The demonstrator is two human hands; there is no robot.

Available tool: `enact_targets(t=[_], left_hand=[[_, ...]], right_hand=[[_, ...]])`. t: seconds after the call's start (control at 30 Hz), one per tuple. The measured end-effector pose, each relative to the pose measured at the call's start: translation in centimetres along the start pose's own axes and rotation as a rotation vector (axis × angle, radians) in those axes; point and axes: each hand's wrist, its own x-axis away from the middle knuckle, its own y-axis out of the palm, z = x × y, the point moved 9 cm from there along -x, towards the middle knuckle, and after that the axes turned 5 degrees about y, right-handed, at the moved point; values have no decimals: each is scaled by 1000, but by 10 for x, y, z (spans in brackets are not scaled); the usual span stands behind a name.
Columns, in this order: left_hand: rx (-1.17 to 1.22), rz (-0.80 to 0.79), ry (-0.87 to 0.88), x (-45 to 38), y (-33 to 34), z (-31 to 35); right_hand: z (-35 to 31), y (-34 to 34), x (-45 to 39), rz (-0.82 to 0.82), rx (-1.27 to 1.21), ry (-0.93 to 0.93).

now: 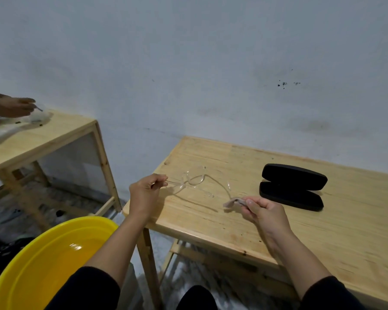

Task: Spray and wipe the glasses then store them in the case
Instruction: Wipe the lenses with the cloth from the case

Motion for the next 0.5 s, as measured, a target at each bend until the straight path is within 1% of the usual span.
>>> enact_targets(t=[0.13,0.37,0.5], left_hand=[[-65,-46,9,5,3,0],[-160,-84,178,7,5,11],[-188,-125,243,10,11,15]], right_hand=[[3,-4,-1,44,-12,8],[5,-19,-1,152,-83,3],[2,-25,1,173,-125,-8]])
